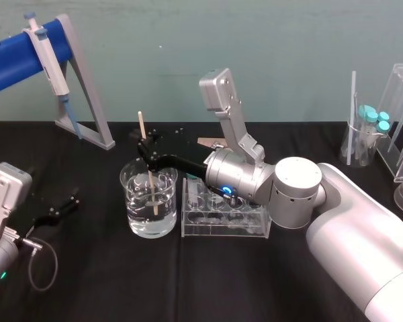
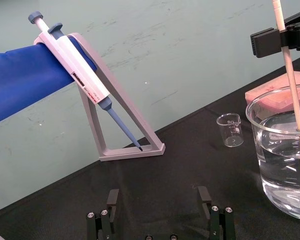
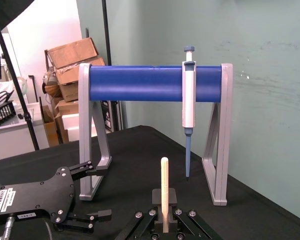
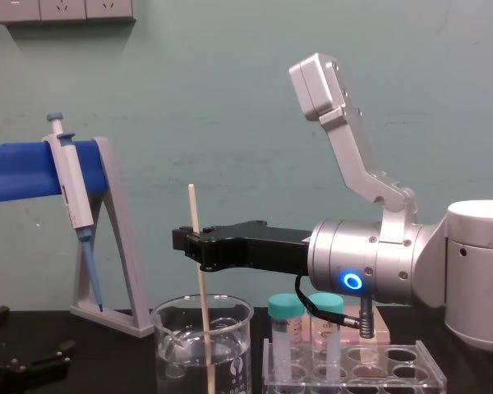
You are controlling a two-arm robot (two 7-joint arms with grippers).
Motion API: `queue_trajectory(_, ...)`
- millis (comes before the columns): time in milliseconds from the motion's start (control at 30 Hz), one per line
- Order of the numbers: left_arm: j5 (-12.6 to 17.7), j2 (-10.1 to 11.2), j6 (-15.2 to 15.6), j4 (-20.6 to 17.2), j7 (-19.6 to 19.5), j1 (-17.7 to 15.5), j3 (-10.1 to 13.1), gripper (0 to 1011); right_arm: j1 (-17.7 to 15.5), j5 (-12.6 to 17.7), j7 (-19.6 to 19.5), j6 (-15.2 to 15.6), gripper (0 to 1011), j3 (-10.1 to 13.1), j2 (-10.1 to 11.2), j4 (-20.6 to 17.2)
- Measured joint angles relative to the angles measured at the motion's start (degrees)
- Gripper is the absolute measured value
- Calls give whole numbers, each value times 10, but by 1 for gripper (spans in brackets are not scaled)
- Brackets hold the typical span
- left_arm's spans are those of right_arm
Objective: Hold the thermometer with one hand and immerse one end into the beaker, then reinsert it into the test tube rack.
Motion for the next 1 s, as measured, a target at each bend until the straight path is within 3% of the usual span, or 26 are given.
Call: queue_trajectory(1000, 0, 0, 0, 0, 0, 0, 0, 1004, 0, 0, 0, 0, 48, 0, 0, 0)
